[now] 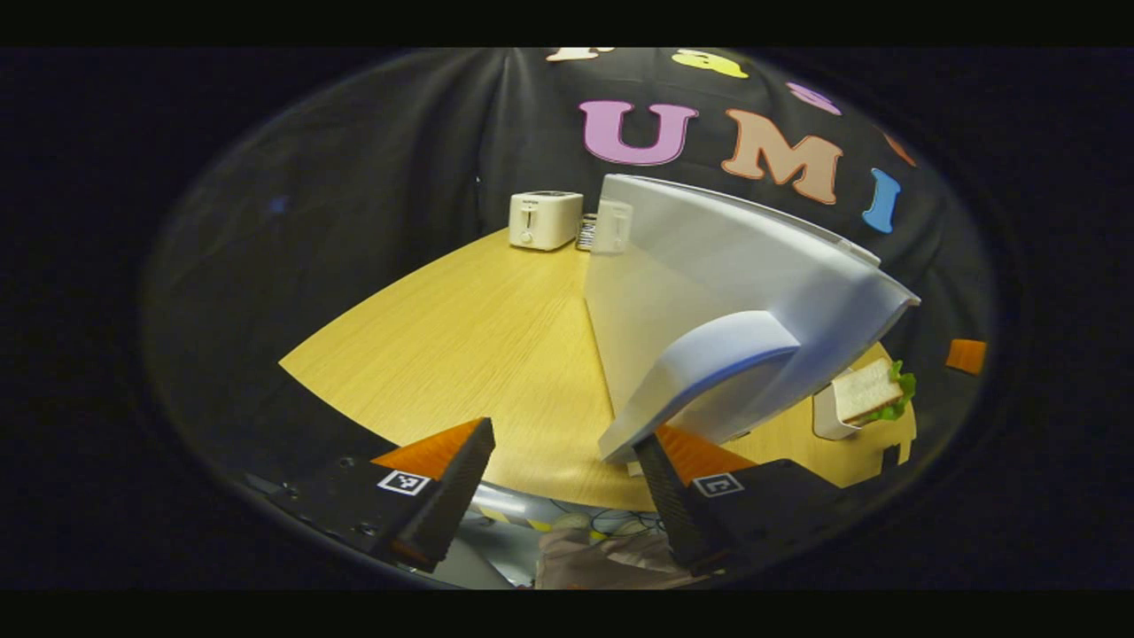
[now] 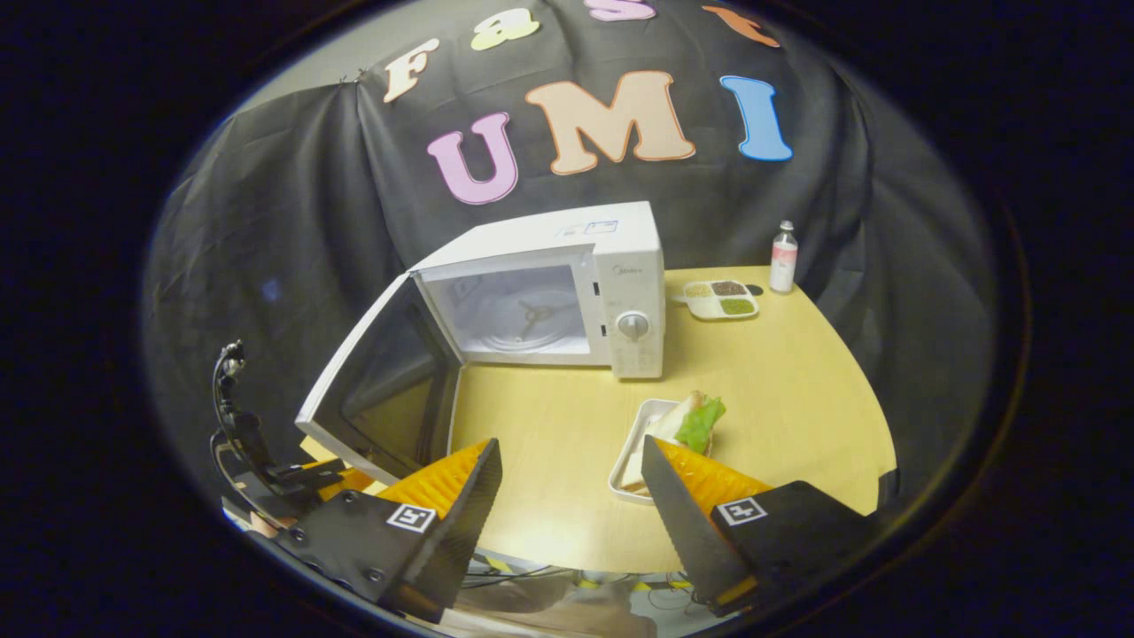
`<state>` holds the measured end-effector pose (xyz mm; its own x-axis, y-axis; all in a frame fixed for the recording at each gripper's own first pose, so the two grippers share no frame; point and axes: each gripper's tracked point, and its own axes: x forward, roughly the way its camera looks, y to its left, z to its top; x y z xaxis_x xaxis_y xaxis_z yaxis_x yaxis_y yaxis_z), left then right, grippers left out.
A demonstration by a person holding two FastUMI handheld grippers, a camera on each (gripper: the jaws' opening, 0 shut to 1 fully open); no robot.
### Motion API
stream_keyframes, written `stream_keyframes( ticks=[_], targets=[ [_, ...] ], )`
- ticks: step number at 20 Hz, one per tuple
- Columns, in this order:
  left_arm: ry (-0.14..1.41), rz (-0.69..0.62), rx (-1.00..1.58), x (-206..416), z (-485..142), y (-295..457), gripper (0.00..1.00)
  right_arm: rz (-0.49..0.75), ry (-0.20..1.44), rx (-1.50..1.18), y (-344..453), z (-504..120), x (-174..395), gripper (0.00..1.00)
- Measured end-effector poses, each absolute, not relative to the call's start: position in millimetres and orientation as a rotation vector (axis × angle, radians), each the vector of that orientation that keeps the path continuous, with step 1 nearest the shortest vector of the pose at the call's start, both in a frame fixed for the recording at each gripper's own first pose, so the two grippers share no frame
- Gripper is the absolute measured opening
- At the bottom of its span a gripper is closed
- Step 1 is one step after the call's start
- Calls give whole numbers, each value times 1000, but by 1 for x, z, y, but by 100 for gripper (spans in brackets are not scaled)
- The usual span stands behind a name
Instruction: Open the microwave oven with the left hand, put the food in, and close the microwave oven.
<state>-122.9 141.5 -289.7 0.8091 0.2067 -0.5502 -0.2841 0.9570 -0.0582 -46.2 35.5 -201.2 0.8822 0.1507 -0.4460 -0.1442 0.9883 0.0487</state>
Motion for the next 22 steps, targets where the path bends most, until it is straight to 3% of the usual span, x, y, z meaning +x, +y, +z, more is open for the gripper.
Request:
stream_keyframes(
  ticks=[2,3,4,10,11,14,20,21,22],
  targets=[
    [584,266,-159,-129,-288,146,92,150,470,19,34,-201,-44,99],
    [585,272,-160,-132,-287,150,87,149,472,22,34,-201,-42,99],
    [582,285,-153,-136,-285,157,92,147,472,25,34,-202,-42,99],
    [548,414,-157,-163,-257,202,92,132,508,71,33,-208,-29,99],
    [540,439,-152,-168,-251,208,92,128,514,72,32,-207,-26,91],
    [508,540,-161,-182,-229,225,92,123,530,66,27,-207,-18,91],
    [333,707,-163,-190,-164,237,91,111,572,31,6,-204,4,91],
    [309,719,-164,-187,-160,234,91,103,579,41,2,-202,10,99],
    [287,724,-164,-183,-154,229,87,94,586,51,-4,-200,14,99]
  ],
)
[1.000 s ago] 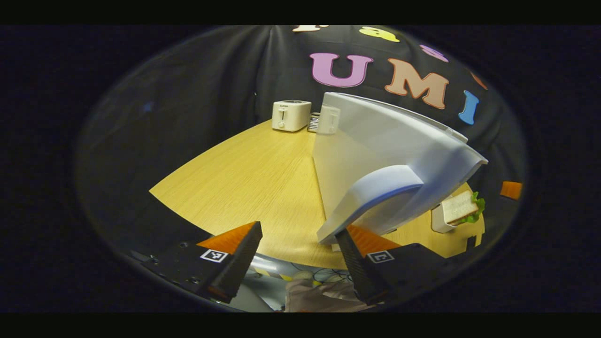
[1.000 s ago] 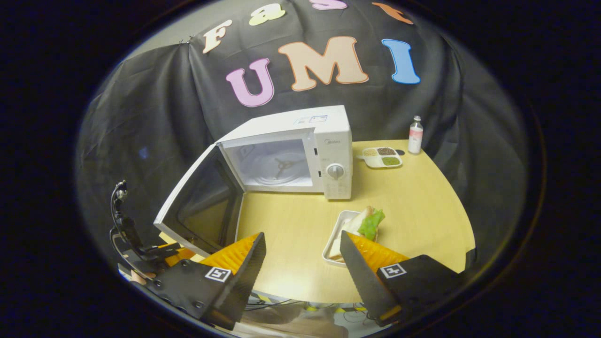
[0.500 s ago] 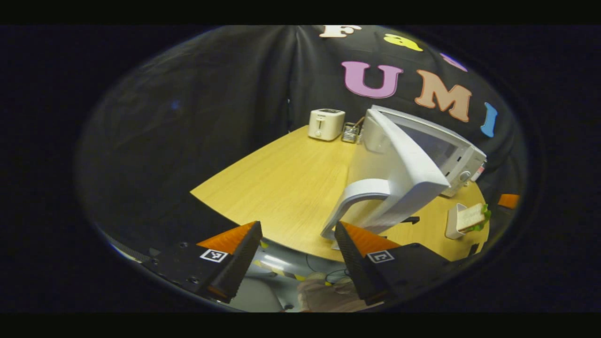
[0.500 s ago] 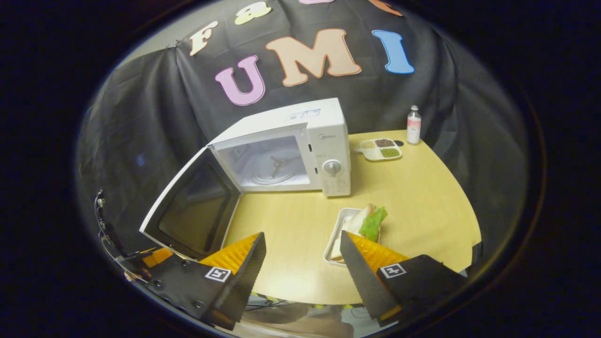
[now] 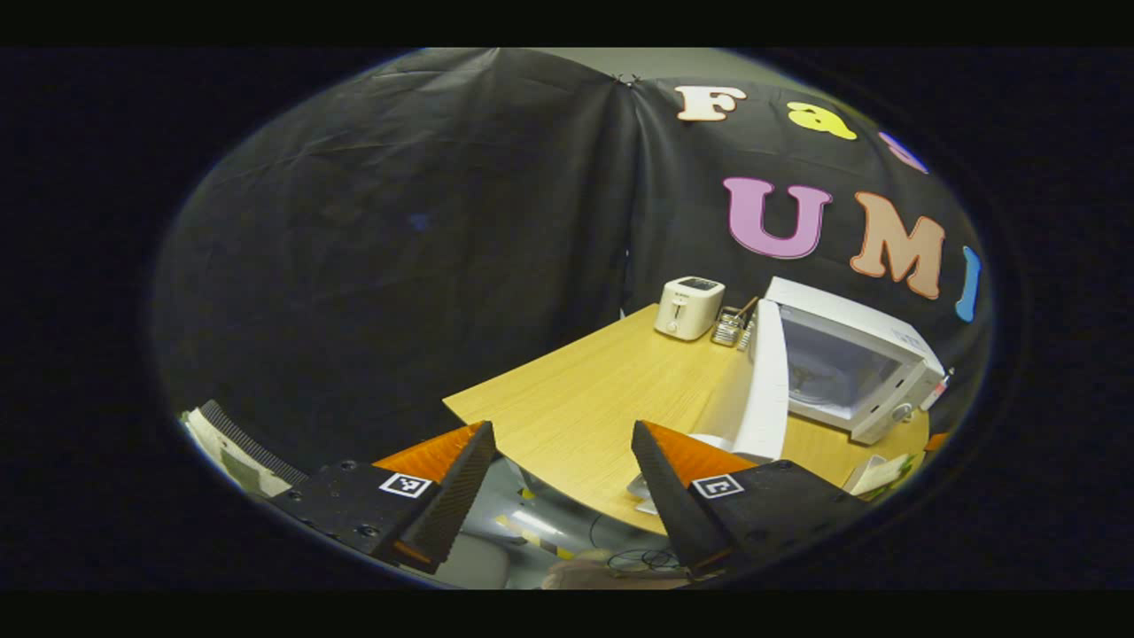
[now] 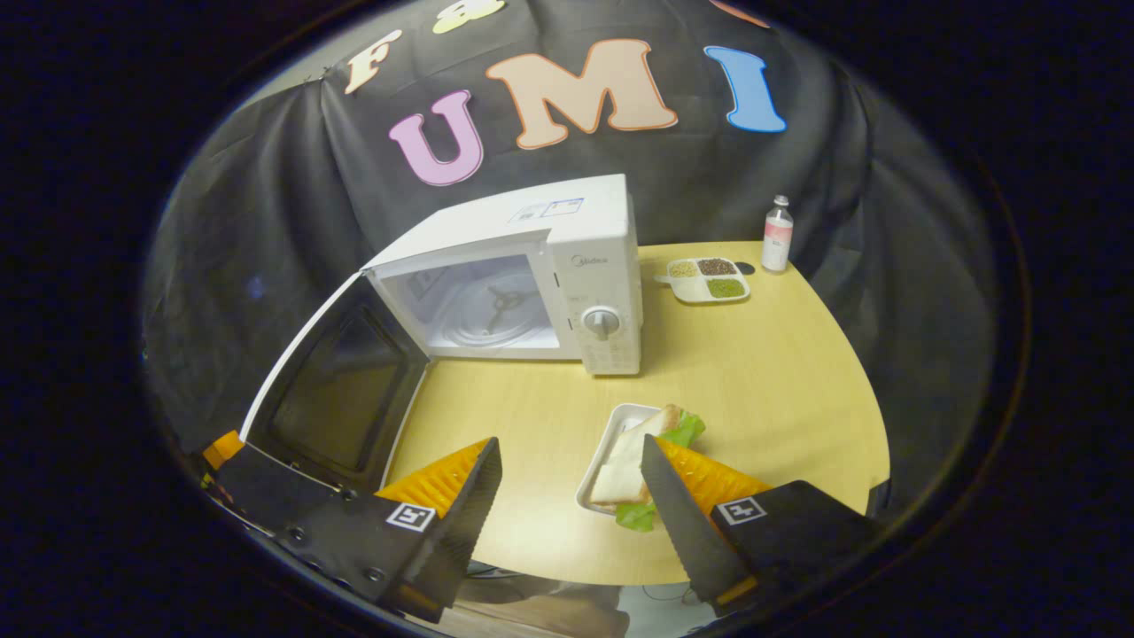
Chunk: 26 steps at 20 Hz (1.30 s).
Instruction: Open the microwave oven with the left hand, put the food in, and close the microwave oven.
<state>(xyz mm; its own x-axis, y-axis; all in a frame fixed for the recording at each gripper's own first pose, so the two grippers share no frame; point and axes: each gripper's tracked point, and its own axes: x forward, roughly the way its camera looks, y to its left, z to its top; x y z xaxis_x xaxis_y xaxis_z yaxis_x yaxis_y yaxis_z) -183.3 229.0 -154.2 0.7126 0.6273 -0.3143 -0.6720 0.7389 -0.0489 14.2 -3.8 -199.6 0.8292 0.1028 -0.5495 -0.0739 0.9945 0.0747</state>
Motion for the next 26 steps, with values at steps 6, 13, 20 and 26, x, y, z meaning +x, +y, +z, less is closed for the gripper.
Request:
stream_keyframes(
  ticks=[6,13,20,26],
  targets=[
    [223,693,-183,-171,-140,199,91,27,663,49,-41,-205,30,99],
    [196,689,-232,-176,-139,186,87,-29,855,45,-79,-250,29,99],
    [214,657,-210,-175,-141,163,91,9,982,92,-78,-281,39,99],
    [207,621,-175,-167,-134,147,91,42,1072,137,-66,-304,38,99]
  ],
)
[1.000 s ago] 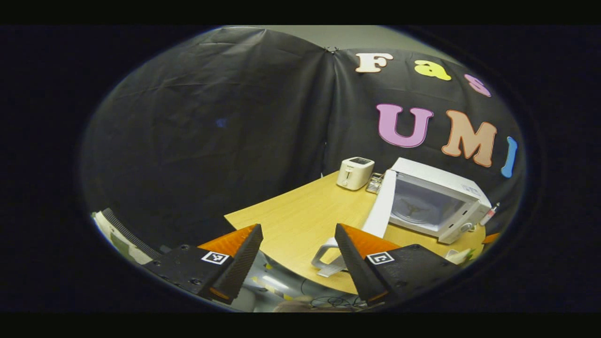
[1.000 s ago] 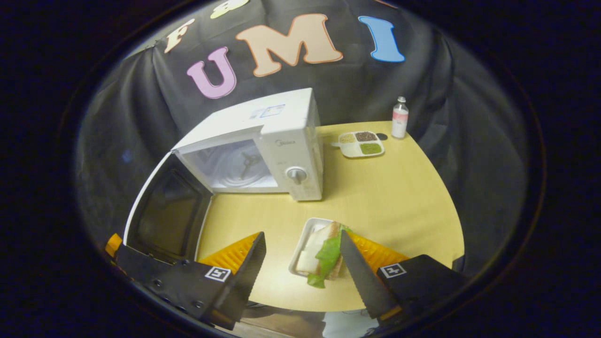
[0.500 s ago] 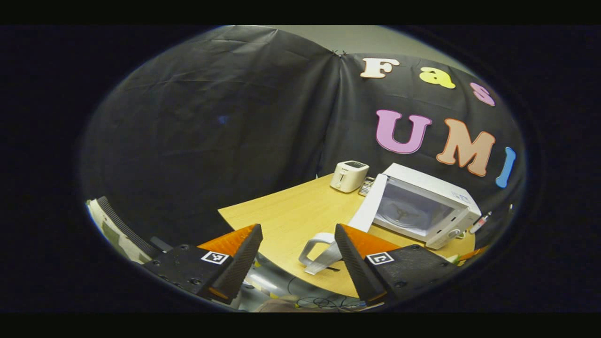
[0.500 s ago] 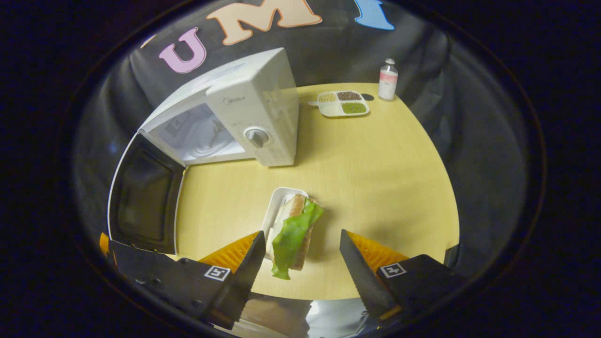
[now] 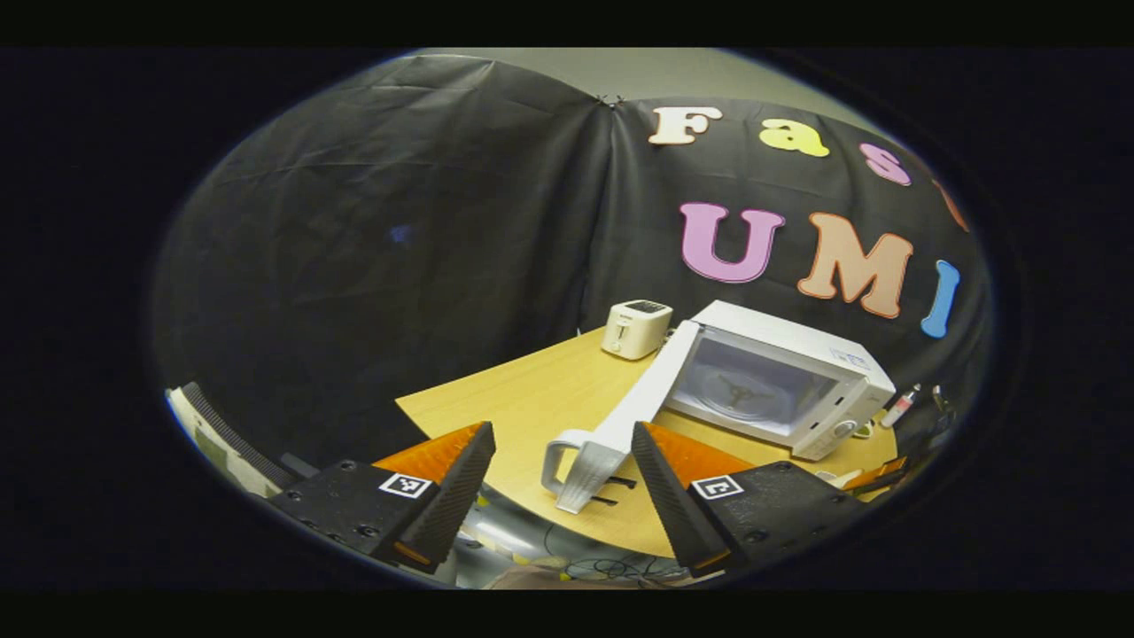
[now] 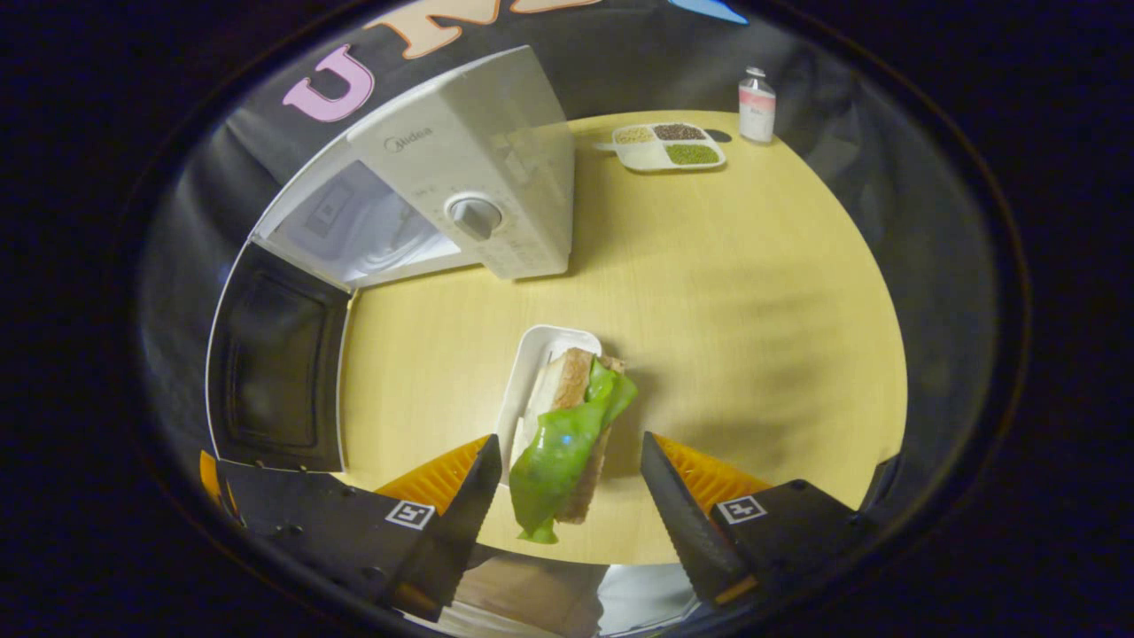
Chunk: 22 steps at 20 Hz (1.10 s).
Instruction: Open the microwave oven with the left hand, put the food in, and close the microwave oven.
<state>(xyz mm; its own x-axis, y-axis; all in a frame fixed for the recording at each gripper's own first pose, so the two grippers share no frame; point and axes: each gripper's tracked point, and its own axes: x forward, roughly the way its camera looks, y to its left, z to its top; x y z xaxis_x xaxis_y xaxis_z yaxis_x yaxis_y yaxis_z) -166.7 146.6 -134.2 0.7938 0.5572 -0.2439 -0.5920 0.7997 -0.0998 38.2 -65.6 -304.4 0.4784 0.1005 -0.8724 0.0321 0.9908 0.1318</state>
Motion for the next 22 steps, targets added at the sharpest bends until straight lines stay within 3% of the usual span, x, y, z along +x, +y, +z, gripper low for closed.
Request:
stream_keyframes(
  ticks=[1,2,4,5,7,8,9,11,12,14,22],
  targets=[
    [208,618,-170,-166,-134,145,91,46,1091,157,-62,-309,37,99],
    [204,617,-165,-168,-129,140,86,54,1104,181,-58,-311,36,88],
    [199,615,-157,-169,-127,135,91,59,1127,215,-54,-316,36,74],
    [197,615,-153,-169,-126,133,91,49,1135,216,-57,-318,36,61],
    [189,610,-144,-167,-123,127,91,46,1149,209,-60,-320,35,51],
    [190,602,-142,-165,-122,123,91,53,1146,223,-61,-325,37,52],
    [193,592,-141,-163,-123,119,91,54,1148,242,-61,-321,35,42],
    [195,576,-140,-160,-122,112,87,64,1138,274,-60,-317,37,42],
    [193,568,-138,-159,-121,108,91,62,1124,303,-58,-316,38,41],
    [191,555,-135,-157,-120,102,91,79,1101,325,-56,-313,38,33],
    [144,487,-145,-152,-112,85,91,149,1023,438,-50,-278,29,33]
  ],
)
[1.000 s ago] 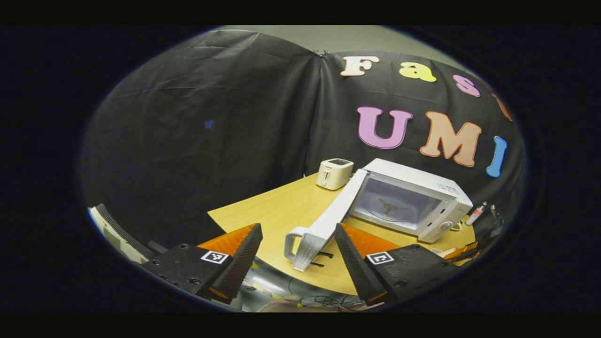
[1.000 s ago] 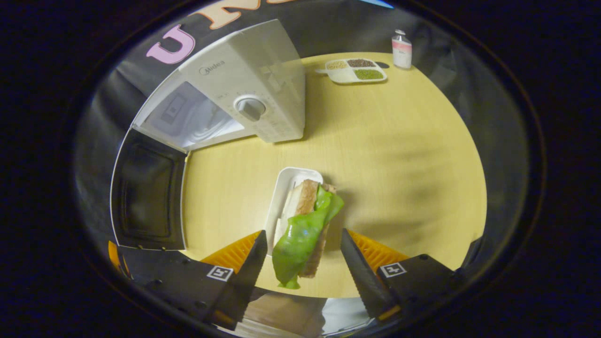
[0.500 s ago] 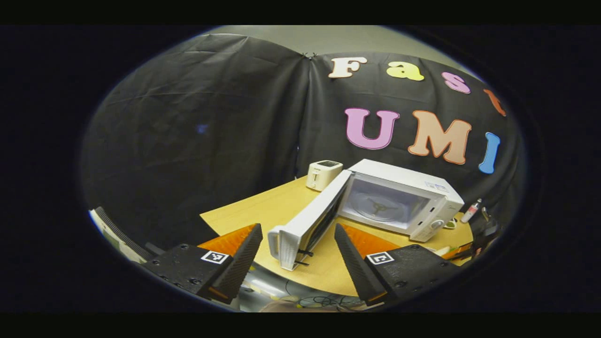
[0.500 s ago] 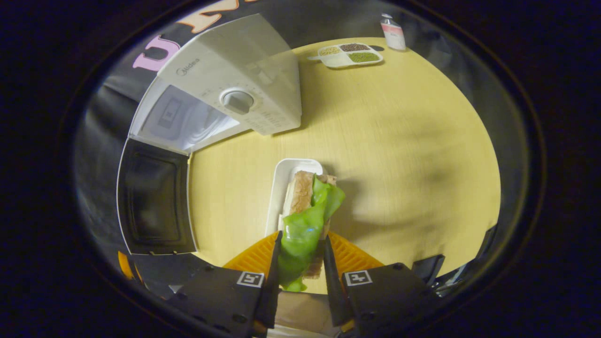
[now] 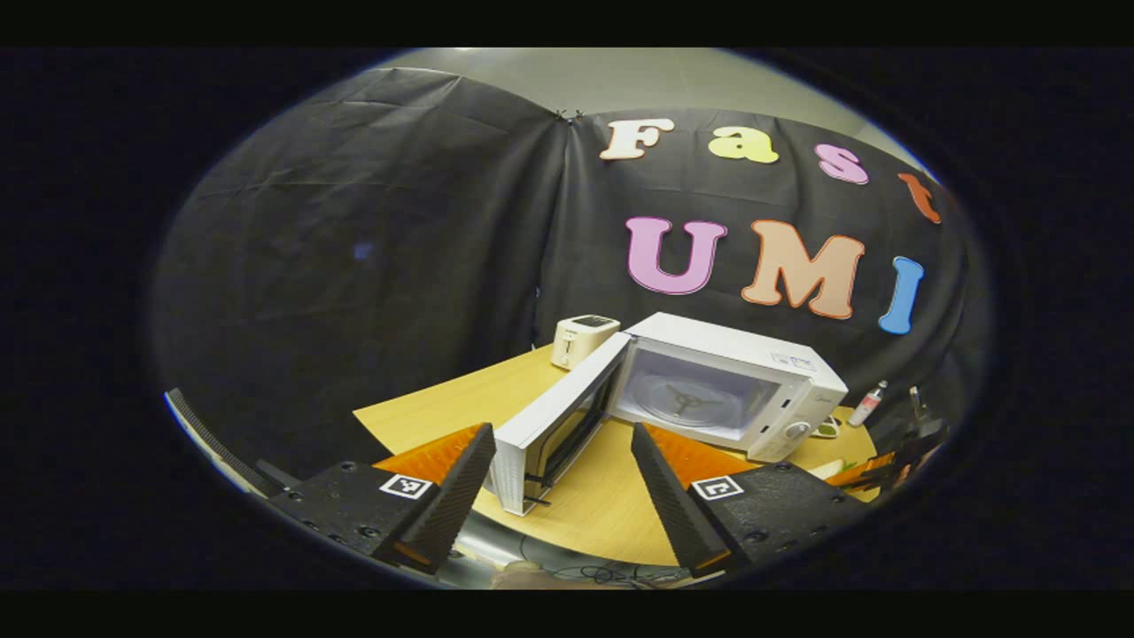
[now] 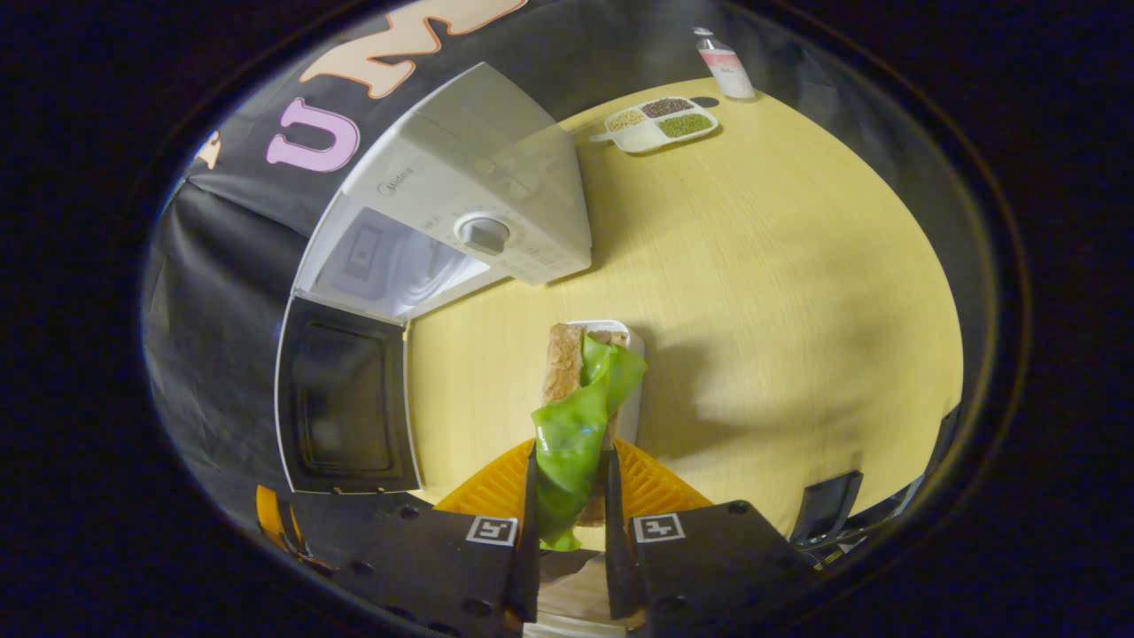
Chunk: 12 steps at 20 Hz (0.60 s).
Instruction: Open the microwave oven with the left hand, put the food in, and close the microwave oven.
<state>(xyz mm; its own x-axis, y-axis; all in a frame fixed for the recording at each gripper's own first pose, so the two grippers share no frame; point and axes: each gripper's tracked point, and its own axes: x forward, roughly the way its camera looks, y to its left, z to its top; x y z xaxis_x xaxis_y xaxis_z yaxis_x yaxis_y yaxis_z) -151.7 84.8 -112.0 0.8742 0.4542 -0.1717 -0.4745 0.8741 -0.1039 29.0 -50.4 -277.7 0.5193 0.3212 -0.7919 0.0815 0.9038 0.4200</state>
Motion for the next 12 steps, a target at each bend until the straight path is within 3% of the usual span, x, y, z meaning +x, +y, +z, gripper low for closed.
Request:
stream_keyframes(
  ticks=[2,5,6,7,9,10,11,12],
  targets=[
    [148,461,-153,-149,-113,84,87,159,1000,468,-46,-267,24,33],
    [163,410,-167,-140,-119,87,91,162,960,505,-33,-251,11,33],
    [163,391,-166,-137,-119,89,91,163,945,522,-26,-246,8,26],
    [169,396,-153,-141,-119,96,91,166,930,541,-17,-240,4,33],
    [160,400,-148,-137,-117,121,86,168,899,583,4,-232,1,33],
    [145,390,-167,-135,-111,128,91,162,885,604,16,-229,0,33],
    [136,386,-175,-136,-107,137,91,158,878,622,28,-227,-1,26],
    [134,391,-171,-136,-106,151,87,160,872,637,42,-226,-3,33]
  ],
)
